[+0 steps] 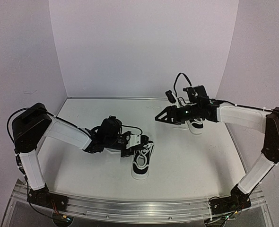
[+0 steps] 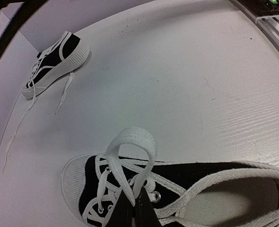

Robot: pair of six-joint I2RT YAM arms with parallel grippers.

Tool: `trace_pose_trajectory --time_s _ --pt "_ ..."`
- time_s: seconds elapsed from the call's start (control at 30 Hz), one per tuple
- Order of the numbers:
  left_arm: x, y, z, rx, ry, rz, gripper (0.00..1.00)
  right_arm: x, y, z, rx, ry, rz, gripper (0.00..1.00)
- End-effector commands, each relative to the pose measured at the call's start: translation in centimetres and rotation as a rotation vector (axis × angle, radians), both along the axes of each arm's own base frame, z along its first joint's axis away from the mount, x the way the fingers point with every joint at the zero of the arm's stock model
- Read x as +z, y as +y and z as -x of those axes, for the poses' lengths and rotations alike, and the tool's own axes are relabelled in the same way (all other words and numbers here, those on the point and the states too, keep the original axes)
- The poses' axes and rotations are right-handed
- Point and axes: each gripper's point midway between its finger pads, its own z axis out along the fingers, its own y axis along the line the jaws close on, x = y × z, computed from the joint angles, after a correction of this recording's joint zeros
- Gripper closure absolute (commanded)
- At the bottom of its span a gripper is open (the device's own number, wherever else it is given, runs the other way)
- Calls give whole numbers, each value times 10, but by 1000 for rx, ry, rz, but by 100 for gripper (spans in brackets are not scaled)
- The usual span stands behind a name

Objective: Tie the shoes

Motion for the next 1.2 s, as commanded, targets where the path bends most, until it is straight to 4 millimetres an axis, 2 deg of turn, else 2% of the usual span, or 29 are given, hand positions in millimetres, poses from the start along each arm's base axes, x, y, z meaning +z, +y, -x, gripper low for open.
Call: trace_pose_trajectory --time_s 0.0,0.2,0.63,1.03,1.1,1.17 --pt "35 0 -2 -19 39 120 100 -7 13 30 60 33 -161 46" --pt "36 0 -5 -27 77 139 100 -27 32 53 114 50 -165 50" --pt "35 -2 -9 -21 100 151 100 -43 70 62 166 61 -148 63" --pt "36 -2 -11 -17 104 157 100 -64 78 57 157 90 -115 85" --pt "35 -2 -12 -14 106 157 100 -67 77 57 153 97 -108 83" --pt "35 -2 -13 -13 109 158 100 -69 76 57 149 101 -100 74"
